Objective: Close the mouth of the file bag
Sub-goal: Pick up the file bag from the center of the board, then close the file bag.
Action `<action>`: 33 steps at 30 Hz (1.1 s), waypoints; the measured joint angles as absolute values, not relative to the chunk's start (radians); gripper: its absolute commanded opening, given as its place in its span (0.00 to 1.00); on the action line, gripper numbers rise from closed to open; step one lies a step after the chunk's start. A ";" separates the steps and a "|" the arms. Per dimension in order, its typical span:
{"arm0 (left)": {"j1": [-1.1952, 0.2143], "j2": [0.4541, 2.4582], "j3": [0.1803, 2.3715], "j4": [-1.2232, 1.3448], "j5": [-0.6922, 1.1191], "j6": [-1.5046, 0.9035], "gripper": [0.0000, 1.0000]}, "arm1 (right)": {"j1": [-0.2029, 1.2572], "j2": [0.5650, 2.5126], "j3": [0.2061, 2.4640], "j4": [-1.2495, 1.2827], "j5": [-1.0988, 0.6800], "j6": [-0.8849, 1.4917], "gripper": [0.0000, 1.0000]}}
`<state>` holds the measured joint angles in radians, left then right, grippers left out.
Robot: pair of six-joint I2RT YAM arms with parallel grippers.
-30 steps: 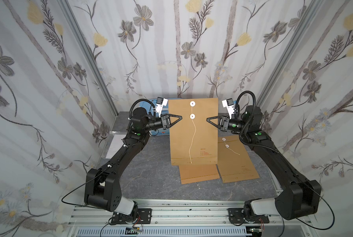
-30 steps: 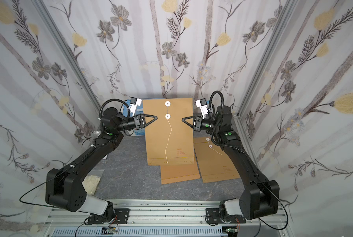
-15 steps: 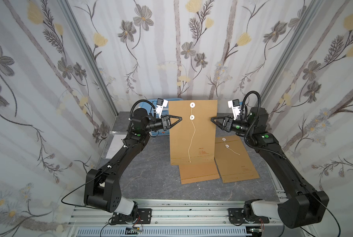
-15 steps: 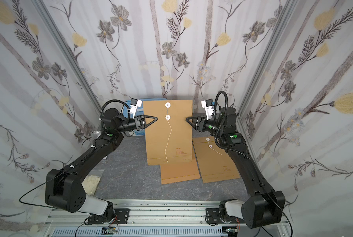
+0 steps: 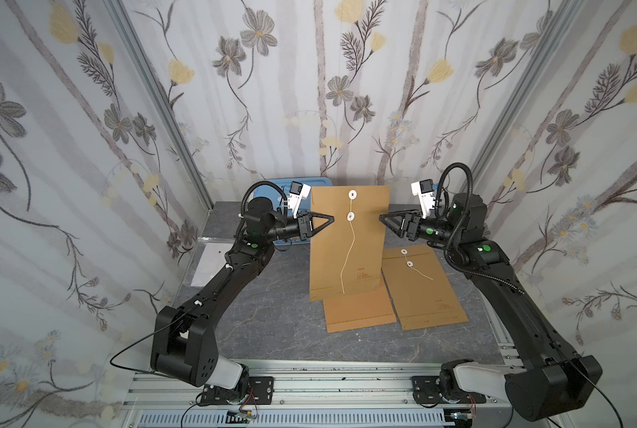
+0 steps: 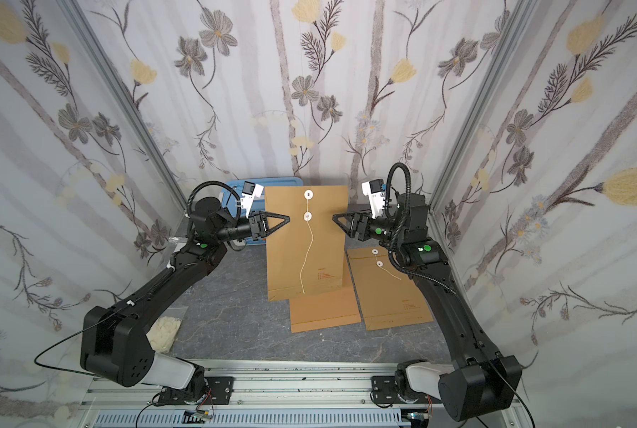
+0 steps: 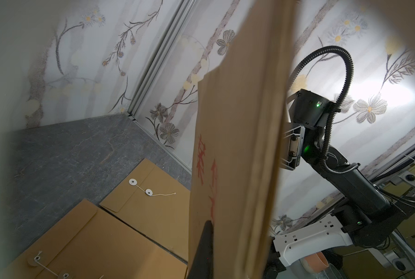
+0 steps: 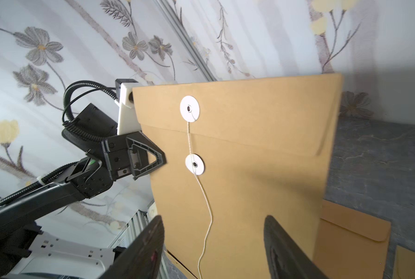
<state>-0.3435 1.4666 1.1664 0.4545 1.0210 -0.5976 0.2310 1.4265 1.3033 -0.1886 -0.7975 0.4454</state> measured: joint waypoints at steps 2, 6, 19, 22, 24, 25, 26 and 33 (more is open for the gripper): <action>-0.352 1.467 1.166 0.453 1.021 -0.594 0.00 | 0.272 1.453 1.343 -0.198 -0.812 0.436 0.66; -0.370 1.467 1.166 0.452 1.021 -0.583 0.00 | 0.332 1.501 1.410 -0.203 -0.835 0.422 0.66; -0.407 1.474 1.182 0.452 1.023 -0.574 0.00 | 0.374 1.596 1.464 -0.206 -0.862 0.440 0.66; -0.410 1.479 1.186 0.446 1.024 -0.572 0.00 | 0.379 1.622 1.463 -0.182 -0.874 0.445 0.66; -0.411 1.481 1.188 0.439 1.025 -0.572 0.00 | 0.381 1.629 1.455 -0.178 -0.887 0.457 0.66; -0.411 1.481 1.189 0.437 1.025 -0.568 0.00 | 0.381 1.631 1.451 -0.168 -0.892 0.464 0.66; -0.411 1.481 1.189 0.435 1.025 -0.566 0.00 | 0.381 1.634 1.449 -0.157 -0.899 0.474 0.66; -0.411 1.471 1.190 0.406 1.023 -0.538 0.00 | 0.379 1.660 1.429 -0.072 -0.946 0.530 0.65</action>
<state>-0.4114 1.4712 1.1900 0.4061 1.0225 -0.5381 0.3794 1.6596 1.4292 -0.0719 -0.9459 0.5304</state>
